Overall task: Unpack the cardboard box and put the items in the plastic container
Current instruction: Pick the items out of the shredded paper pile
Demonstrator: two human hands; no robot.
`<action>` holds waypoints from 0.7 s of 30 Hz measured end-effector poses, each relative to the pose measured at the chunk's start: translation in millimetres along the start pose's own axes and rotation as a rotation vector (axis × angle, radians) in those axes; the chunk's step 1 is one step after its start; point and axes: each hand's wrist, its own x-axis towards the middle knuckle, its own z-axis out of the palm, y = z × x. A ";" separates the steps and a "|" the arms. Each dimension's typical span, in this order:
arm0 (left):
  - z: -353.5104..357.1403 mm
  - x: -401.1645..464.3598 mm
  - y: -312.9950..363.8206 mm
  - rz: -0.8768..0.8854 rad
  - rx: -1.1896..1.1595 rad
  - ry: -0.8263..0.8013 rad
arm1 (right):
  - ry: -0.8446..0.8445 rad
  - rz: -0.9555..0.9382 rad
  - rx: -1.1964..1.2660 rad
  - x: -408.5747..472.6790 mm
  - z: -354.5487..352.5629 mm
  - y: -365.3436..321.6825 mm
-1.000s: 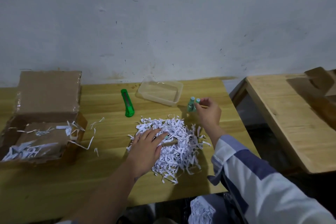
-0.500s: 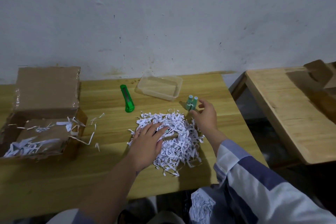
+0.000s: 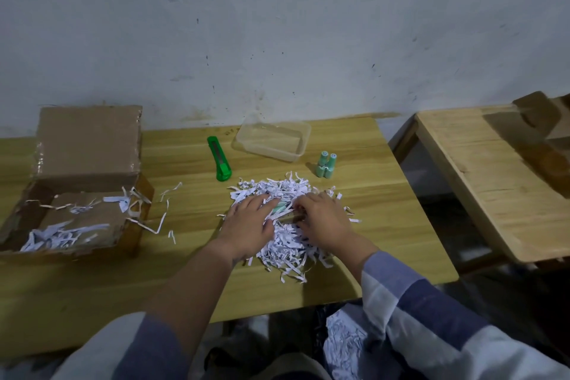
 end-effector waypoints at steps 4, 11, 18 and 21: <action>0.2 -2.6 -4.6 -0.035 -0.030 0.000 | -0.053 0.038 -0.027 1.9 0.5 1.6; -4.8 -5.5 -6.9 -0.066 -0.040 -0.023 | 0.048 0.041 0.114 3.1 -8.3 -3.0; 1.3 -5.4 -10.3 -0.072 0.050 -0.052 | 0.018 0.184 0.301 0.3 -37.3 11.8; 2.2 -5.5 -7.9 -0.083 0.049 -0.045 | 0.017 0.199 0.458 0.1 -46.0 11.6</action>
